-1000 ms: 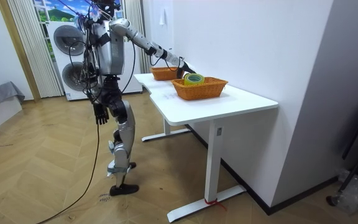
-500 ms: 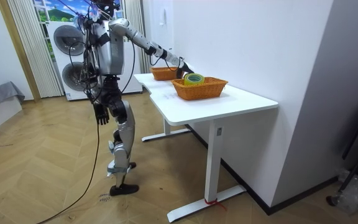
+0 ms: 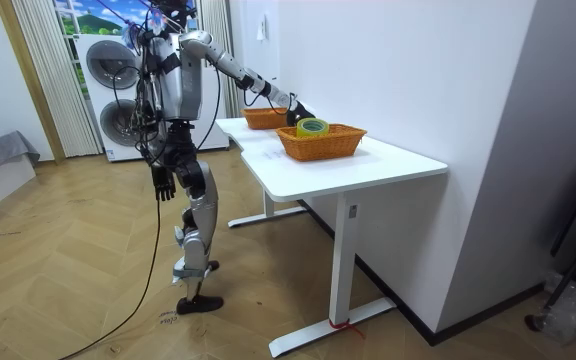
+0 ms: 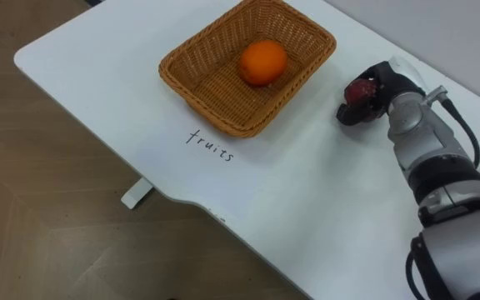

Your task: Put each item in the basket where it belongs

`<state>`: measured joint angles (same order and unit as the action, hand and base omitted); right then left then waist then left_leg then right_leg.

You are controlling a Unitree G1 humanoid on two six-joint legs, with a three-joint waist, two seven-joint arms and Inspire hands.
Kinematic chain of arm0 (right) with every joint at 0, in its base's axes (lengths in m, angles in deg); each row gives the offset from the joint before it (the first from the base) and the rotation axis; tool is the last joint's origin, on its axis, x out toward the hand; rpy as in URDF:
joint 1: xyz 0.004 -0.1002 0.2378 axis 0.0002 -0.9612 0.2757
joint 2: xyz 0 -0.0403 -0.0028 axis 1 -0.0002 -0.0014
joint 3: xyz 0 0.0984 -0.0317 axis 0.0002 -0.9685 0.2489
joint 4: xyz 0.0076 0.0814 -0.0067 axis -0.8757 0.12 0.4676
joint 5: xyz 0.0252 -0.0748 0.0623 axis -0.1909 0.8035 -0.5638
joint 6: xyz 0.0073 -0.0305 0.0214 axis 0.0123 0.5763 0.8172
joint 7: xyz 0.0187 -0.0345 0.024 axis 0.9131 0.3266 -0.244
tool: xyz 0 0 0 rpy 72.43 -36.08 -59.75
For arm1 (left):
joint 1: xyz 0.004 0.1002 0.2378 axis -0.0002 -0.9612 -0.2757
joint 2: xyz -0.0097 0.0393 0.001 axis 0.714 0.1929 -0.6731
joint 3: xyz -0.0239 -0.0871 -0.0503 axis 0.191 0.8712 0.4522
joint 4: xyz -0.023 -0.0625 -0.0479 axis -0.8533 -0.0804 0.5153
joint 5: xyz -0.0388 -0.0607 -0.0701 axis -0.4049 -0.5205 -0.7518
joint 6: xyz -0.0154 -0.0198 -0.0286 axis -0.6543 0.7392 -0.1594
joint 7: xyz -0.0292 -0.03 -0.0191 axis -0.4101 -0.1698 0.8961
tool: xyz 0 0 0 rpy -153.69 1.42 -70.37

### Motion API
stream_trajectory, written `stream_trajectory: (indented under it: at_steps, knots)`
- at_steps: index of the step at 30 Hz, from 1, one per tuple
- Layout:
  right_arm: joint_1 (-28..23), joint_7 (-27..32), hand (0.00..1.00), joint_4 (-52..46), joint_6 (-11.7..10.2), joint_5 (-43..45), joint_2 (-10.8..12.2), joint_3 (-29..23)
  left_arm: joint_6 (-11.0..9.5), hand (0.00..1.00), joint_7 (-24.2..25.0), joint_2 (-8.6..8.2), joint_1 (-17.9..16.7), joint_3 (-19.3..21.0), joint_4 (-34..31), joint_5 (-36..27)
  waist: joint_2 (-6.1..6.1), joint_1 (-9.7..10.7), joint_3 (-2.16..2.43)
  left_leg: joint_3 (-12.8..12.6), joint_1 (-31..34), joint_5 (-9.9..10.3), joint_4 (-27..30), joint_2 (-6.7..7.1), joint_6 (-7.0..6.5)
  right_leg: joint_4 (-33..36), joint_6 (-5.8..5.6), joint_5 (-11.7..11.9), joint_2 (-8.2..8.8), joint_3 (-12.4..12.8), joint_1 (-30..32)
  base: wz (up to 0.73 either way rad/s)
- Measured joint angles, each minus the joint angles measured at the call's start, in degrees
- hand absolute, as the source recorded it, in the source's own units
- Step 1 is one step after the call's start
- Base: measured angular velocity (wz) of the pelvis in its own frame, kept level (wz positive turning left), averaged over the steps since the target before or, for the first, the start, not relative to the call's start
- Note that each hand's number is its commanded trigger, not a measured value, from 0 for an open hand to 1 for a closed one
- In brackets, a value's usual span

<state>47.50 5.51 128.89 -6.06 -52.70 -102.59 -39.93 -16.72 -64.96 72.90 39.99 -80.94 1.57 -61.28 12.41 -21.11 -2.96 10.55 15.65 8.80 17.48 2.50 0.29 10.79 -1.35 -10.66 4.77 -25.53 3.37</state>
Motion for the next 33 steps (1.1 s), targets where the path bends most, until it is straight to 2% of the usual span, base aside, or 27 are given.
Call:
stream_trajectory:
  at_steps: [8,22,24,27,28,30,33]
  knots:
    - [0.0,-0.1,1.0,0.0,0.0,-0.2,-0.1,0.0,-0.2,0.0,1.1,0.28,0.9,0.0,1.0,-0.1,0.44,0.2,-0.26,0.0,0.1,0.0,0.1,0.01,-0.03,0.0,0.0,0.0,0.04,-0.2,-0.1,0.01]
    - [0.7,-2.7,1.0,-2.4,0.2,0.5,-0.3,0.0,-1.1,0.0,1.1,0.45,0.5,1.1,1.4,0.1,0.3,0.7,-0.1,-0.8,0.5,0.0,0.1,-0.29,-0.03,0.0,-0.02,0.0,-0.03,0.5,0.7,-0.03]
    - [0.1,-4.5,1.0,-8.9,0.4,3.4,-0.3,0.0,-1.1,0.0,0.9,0.42,-0.5,2.3,0.1,0.0,-0.03,2.7,0.26,-0.9,0.6,0.0,0.2,-0.33,-0.01,0.0,-0.02,0.0,-0.06,0.4,0.7,0.0]
    - [0.1,-4.9,1.0,-16.6,0.0,5.3,-0.5,0.0,-1.1,0.0,0.5,0.43,-0.7,3.2,-0.3,0.3,-0.28,4.7,0.75,-1.2,0.0,0.0,0.2,-0.38,-0.01,-0.1,-0.02,0.0,-0.07,0.4,0.0,0.01]
    - [-0.1,-5.0,1.0,-17.6,-0.1,5.3,-0.5,0.0,-1.1,0.0,0.5,0.45,-0.6,3.4,-0.3,0.3,-0.29,5.1,0.76,-1.3,-0.5,0.0,0.2,-0.35,-0.01,-0.1,-0.02,0.0,-0.05,0.4,-0.5,0.07]
    - [-0.2,-6.3,1.0,-21.2,0.1,5.4,-0.7,0.0,-1.2,0.0,-0.3,0.41,-0.8,4.2,-0.3,0.3,-0.29,5.7,1.17,-3.1,-2.5,0.1,-0.2,-0.74,-0.18,-0.1,-0.02,0.0,-0.02,0.7,-2.3,0.0]
    - [-0.2,-6.9,1.0,-26.2,0.0,5.4,-2.1,0.0,-1.2,0.0,-0.7,0.4,-1.0,4.4,-0.8,-0.1,-0.63,6.7,1.78,-3.2,-4.6,0.1,-1.0,-0.77,-0.21,-0.1,-0.03,0.0,0.02,1.2,-3.9,-0.04]
